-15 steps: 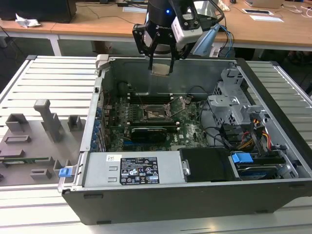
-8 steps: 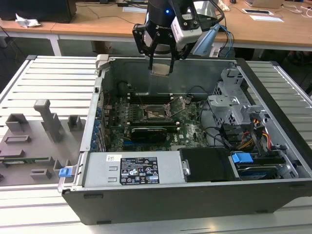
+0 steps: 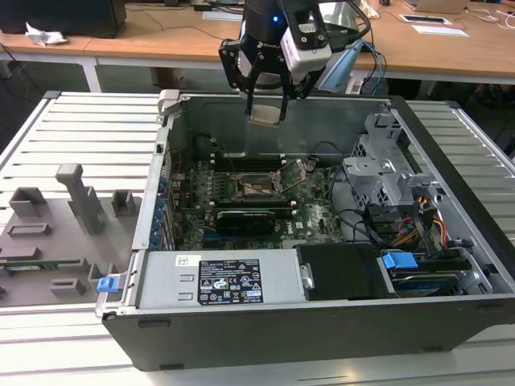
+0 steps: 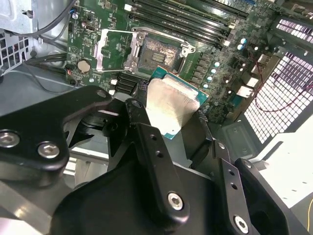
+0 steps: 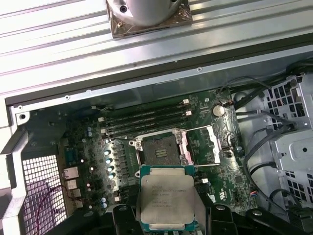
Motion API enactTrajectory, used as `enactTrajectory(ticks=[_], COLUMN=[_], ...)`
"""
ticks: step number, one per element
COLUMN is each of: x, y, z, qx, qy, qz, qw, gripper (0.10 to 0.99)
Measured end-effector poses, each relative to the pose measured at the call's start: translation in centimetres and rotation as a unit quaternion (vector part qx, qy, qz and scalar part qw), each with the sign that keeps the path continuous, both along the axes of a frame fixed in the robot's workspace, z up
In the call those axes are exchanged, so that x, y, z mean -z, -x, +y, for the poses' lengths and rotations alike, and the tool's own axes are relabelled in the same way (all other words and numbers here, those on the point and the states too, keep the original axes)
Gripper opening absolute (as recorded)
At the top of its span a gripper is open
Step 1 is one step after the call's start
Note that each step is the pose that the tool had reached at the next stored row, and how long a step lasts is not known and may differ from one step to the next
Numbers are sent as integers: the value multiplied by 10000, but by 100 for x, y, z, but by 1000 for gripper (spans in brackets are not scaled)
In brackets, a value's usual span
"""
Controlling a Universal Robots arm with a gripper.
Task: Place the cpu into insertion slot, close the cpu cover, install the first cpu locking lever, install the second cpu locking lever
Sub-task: 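Place the cpu into insertion slot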
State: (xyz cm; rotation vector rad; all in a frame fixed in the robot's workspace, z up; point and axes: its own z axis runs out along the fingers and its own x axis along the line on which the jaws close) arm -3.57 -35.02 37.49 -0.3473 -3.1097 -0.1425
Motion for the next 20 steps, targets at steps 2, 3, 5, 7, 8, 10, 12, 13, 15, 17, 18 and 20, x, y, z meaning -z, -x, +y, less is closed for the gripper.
enactTrajectory(ticks=[2,3,5,7,8,10,12,13,15,17,18,20], x=[0,0,1,1,1,1,1,1,1,1,1,1], y=[0,0,0,0,0,0,0,0,0,0,0,0], z=[0,0,0,0,0,0,0,0,0,0,0,0], qx=[31,42,77,120,145,189,215,241,294,321,334,361], qy=[0,0,0,0,0,0,0,0,0,0,0,0], qz=[0,0,0,0,0,0,0,0,0,0,0,0], qw=[10000,10000,10000,9999,9999,9998,9998,9997,9996,9995,9994,9993], gripper=[525,525,525,525,525,525,525,525,525,525,525,525])
